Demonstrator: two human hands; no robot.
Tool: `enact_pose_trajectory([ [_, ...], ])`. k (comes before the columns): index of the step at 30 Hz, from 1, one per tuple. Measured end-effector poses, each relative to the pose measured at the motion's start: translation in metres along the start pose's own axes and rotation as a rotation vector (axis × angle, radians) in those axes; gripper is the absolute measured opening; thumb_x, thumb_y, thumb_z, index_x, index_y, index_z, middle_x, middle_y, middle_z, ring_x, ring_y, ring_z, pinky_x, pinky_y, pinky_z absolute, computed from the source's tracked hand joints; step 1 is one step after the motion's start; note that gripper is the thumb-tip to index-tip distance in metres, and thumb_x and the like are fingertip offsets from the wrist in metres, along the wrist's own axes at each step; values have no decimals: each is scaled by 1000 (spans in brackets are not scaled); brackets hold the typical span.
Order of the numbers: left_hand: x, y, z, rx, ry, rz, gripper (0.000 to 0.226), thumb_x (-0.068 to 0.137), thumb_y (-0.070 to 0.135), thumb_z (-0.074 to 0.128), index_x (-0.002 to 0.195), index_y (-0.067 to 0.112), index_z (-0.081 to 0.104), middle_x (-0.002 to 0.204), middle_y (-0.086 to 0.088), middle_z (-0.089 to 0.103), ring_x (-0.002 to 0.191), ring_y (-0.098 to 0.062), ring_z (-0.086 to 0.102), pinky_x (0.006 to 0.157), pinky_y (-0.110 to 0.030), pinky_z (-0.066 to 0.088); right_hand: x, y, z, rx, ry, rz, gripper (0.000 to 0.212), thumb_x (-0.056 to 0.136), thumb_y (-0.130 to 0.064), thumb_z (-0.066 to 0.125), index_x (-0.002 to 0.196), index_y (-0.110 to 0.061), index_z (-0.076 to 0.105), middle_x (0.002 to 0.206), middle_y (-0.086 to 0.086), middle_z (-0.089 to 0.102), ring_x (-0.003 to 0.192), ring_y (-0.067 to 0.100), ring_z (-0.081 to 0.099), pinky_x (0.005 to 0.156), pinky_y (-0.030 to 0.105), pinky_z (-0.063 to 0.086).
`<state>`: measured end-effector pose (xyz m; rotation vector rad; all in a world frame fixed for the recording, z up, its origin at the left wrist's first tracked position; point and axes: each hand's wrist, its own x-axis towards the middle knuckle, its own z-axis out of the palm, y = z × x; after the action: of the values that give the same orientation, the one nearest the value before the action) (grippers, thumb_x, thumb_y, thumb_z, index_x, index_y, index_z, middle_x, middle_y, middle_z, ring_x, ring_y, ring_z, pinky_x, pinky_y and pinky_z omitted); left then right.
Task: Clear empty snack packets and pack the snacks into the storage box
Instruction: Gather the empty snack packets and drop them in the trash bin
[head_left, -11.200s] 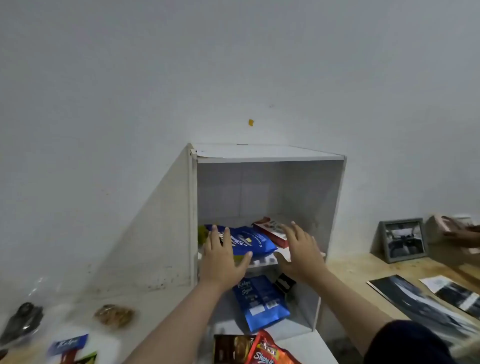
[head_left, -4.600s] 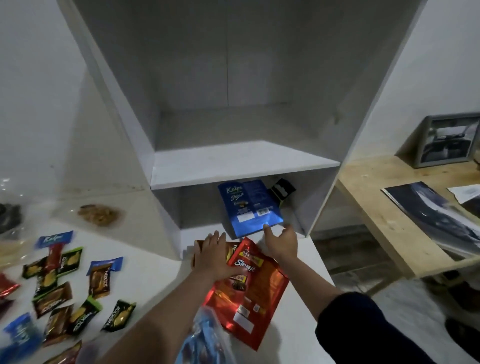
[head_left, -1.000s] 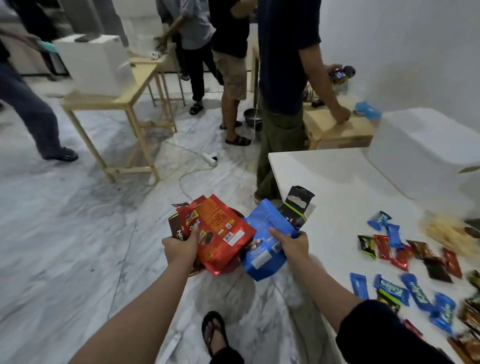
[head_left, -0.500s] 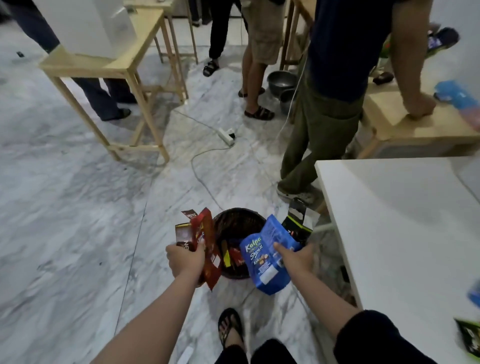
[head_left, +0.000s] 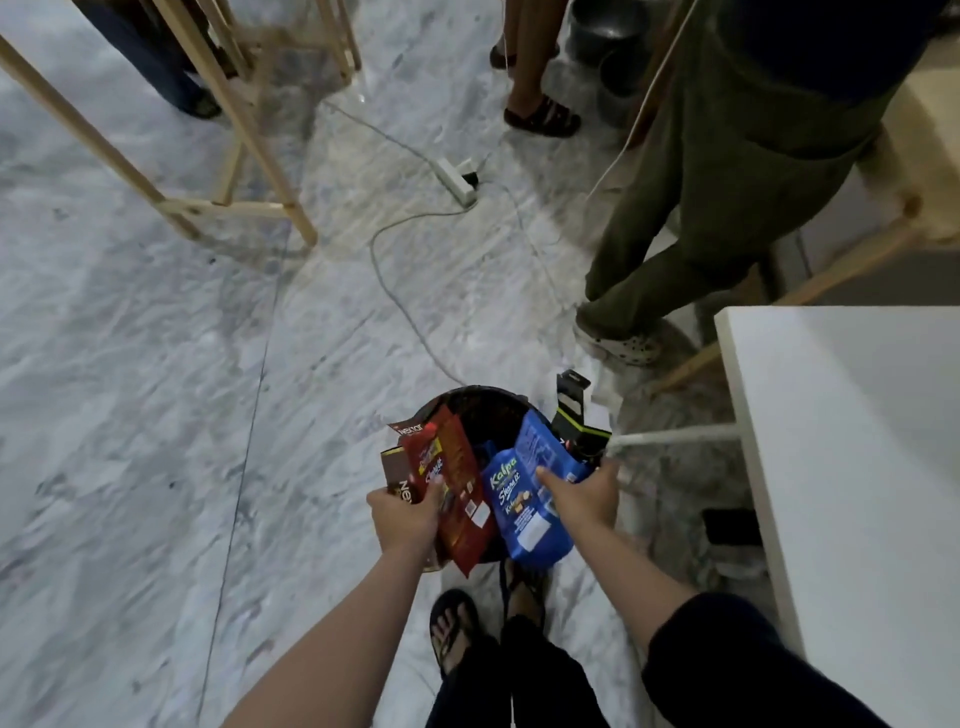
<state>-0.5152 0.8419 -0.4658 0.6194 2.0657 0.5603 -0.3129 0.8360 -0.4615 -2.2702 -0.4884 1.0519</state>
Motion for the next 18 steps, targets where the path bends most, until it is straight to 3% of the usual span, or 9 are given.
enact_pose_trajectory([
  [3, 26, -3, 22, -22, -84, -21, 79, 60, 48, 84, 110, 1, 46, 97, -8, 63, 85, -24, 63, 70, -35, 50, 23, 2, 23, -59, -19, -13, 71, 62, -28, 87, 116, -15, 44, 119, 9, 59, 108, 31, 60, 88, 39, 51],
  [6, 70, -35, 52, -19, -191, 15, 105, 39, 73, 80, 114, 5, 52, 100, -7, 71, 90, -20, 69, 81, -44, 57, 39, 6, 41, -126, -224, -15, 95, 55, -43, 88, 130, -15, 37, 130, 7, 53, 117, 28, 55, 94, 37, 49],
  [8, 90, -53, 65, 21, -221, 22, 101, 43, 74, 78, 116, 7, 56, 103, -4, 71, 96, -18, 69, 87, -45, 55, 44, 11, 52, -167, -367, 0, 127, 40, -65, 82, 143, -17, 25, 144, 6, 43, 130, 25, 46, 103, 40, 45],
  [10, 84, -48, 62, 8, -253, 48, 81, 57, 64, 77, 113, 8, 62, 106, -5, 71, 100, -18, 68, 91, -44, 54, 46, 17, 57, -200, -427, 13, 140, 37, -77, 74, 149, -19, 14, 154, 4, 30, 138, 23, 35, 109, 42, 39],
  [12, 59, -27, 48, 3, -278, 48, 62, 68, 53, 75, 107, 6, 65, 103, -6, 72, 98, -22, 68, 86, -40, 55, 39, 17, 54, -217, -437, 15, 130, 50, -74, 73, 151, -20, 10, 156, 2, 24, 141, 23, 30, 112, 42, 35],
  [15, 35, -14, 33, 47, -301, -7, 53, 78, 50, 68, 102, 3, 60, 93, -8, 66, 93, -26, 66, 73, -32, 49, 21, 8, 42, -209, -392, 19, 110, 69, -59, 72, 151, -17, 12, 155, 3, 27, 140, 23, 32, 111, 40, 35],
  [18, 15, -8, 20, 80, -299, -61, 76, 71, 65, 63, 118, 5, 56, 112, -13, 66, 99, -27, 64, 76, -32, 51, -1, -2, 25, -193, -335, -9, 97, 74, -53, 70, 148, -14, 21, 151, 5, 37, 136, 23, 39, 109, 38, 37],
])
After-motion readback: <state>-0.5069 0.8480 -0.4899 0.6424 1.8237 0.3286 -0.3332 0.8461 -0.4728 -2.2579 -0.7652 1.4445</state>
